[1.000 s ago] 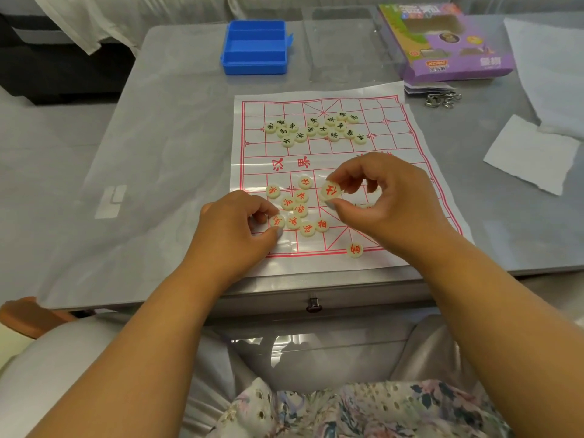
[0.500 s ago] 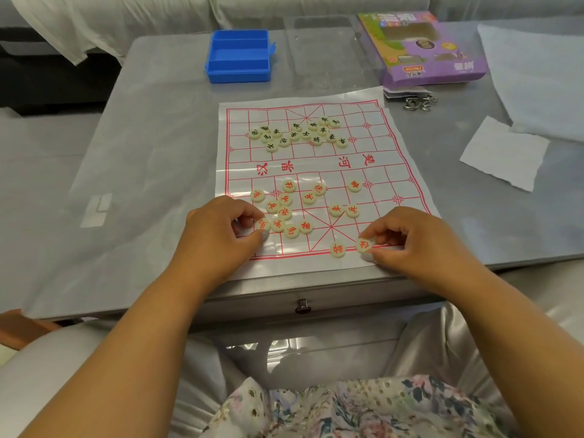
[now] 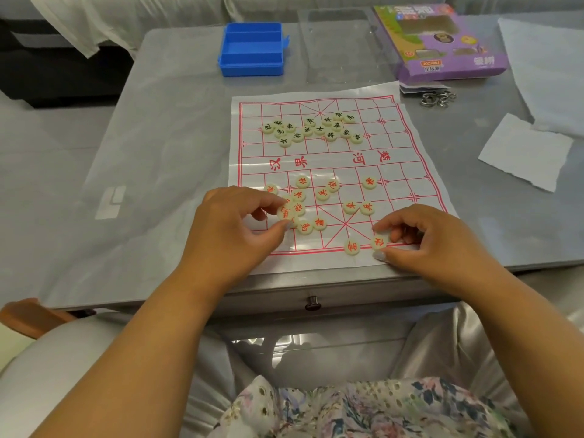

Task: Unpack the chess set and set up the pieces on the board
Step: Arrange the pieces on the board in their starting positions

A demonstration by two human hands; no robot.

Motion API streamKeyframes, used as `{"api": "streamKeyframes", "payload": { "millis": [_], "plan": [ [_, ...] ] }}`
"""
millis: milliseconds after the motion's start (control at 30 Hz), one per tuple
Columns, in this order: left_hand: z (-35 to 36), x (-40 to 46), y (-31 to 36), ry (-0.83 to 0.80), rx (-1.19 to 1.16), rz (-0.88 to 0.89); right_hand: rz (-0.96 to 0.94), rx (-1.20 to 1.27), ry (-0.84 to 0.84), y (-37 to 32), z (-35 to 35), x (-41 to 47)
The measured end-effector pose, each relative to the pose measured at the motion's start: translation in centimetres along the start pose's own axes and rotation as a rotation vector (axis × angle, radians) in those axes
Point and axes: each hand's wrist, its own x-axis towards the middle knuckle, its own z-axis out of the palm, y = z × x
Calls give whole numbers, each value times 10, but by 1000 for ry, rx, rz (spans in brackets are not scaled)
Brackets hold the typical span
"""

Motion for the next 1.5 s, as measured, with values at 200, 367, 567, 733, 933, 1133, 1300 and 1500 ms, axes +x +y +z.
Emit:
{"api": "streamKeyframes", "payload": {
  "millis": [200,367,567,733,933,1133,1300,1500],
  "plan": [
    [3,5,-12,-68,114,-170,-45,-23,93,-15,-3,10],
    [6,7,-13,-114,110,-196,-121,-102,100,-41,2,42],
    [7,8,-15,-123,83,-213,-67,-171,150,-40,1,78],
    [7,8,-16,-127,60,-225,-45,-205,102,-46,1,95],
    [7,8,-17,-134,39,-238,-99,-210,54,-58,6,106],
    [7,8,-16,-141,25,-256,-162,-311,-80,-74,17,124],
    [7,7,-14,-138,12,-268,-222,-335,-56,-78,17,122],
    [7,6,-14,-152,13,-268,-230,-160,4,-65,-2,45]
  ]
}}
